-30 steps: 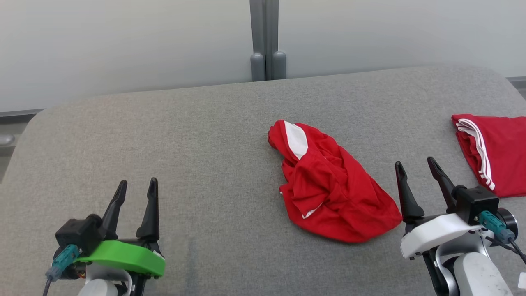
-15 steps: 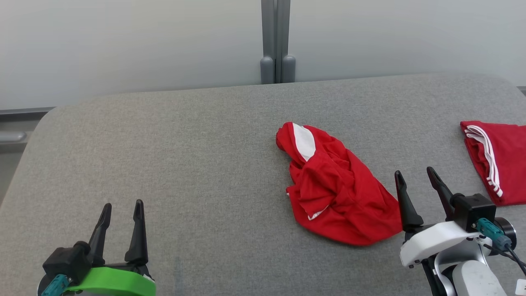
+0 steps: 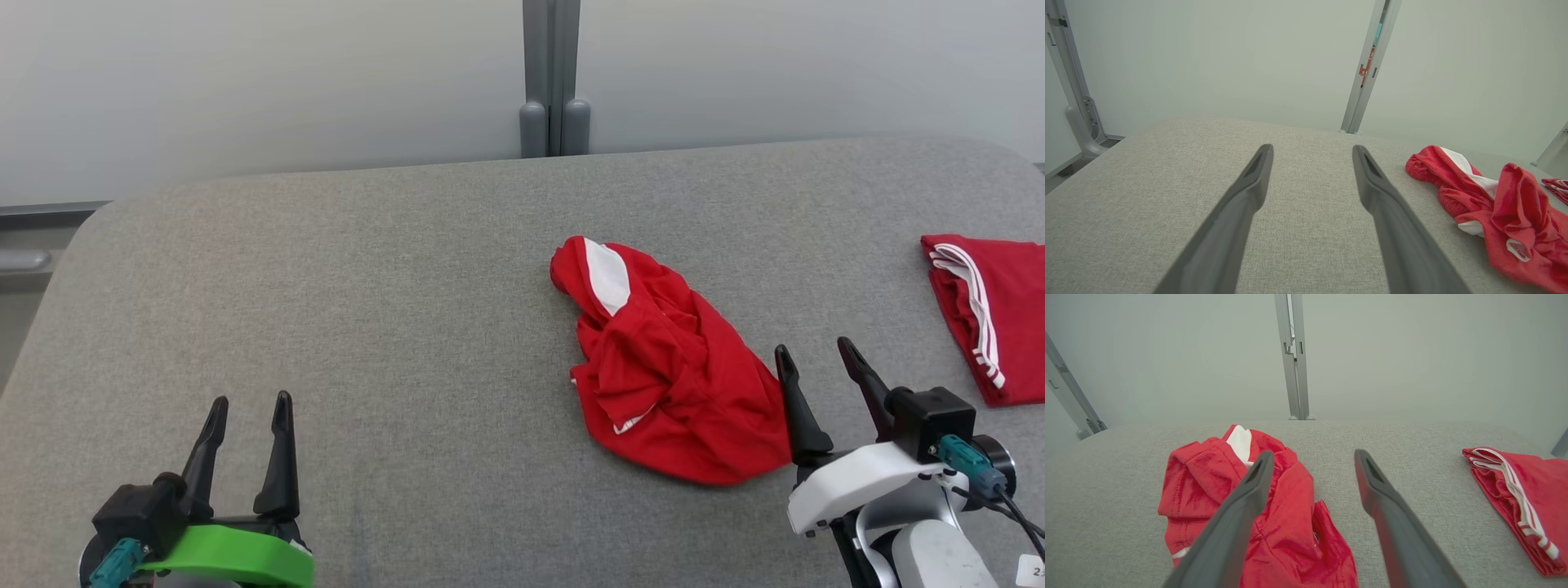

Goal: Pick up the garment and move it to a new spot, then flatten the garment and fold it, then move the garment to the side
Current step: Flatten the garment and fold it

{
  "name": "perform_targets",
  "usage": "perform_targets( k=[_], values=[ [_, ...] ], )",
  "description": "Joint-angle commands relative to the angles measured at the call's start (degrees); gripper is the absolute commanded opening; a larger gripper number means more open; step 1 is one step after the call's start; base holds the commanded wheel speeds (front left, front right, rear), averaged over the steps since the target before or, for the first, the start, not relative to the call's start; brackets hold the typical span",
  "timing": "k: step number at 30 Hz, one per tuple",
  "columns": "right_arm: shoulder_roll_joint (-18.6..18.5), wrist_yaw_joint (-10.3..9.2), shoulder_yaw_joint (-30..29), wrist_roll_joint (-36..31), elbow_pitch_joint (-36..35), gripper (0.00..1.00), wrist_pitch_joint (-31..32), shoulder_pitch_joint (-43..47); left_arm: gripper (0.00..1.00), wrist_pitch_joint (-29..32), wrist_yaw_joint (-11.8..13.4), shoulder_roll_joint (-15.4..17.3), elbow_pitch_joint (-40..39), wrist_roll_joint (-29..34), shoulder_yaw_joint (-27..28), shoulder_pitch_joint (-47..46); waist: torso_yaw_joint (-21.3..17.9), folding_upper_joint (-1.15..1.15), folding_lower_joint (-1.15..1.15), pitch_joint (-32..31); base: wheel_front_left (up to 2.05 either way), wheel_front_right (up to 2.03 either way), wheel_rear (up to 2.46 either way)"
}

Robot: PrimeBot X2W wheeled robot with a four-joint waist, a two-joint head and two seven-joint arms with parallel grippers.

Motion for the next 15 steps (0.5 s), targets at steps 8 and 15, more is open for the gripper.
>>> perform_targets(
  k=[8,15],
  values=[
    [0.3,-0.11,0.2,0.5,1.2,1.00,-0.9,0.3,1.00,-0.1,0.0,-0.1,0.3,0.4,0.1,-1.8,-0.6,0.00,0.00,0.4,0.00,0.00,0.00],
    [0.6,-0.11,0.8,0.8,1.8,1.00,-1.0,-0.3,1.00,0.3,0.4,0.1,-0.5,-0.1,-0.1,-2.1,-0.5,0.00,0.00,0.7,0.00,0.00,0.00]
  ],
)
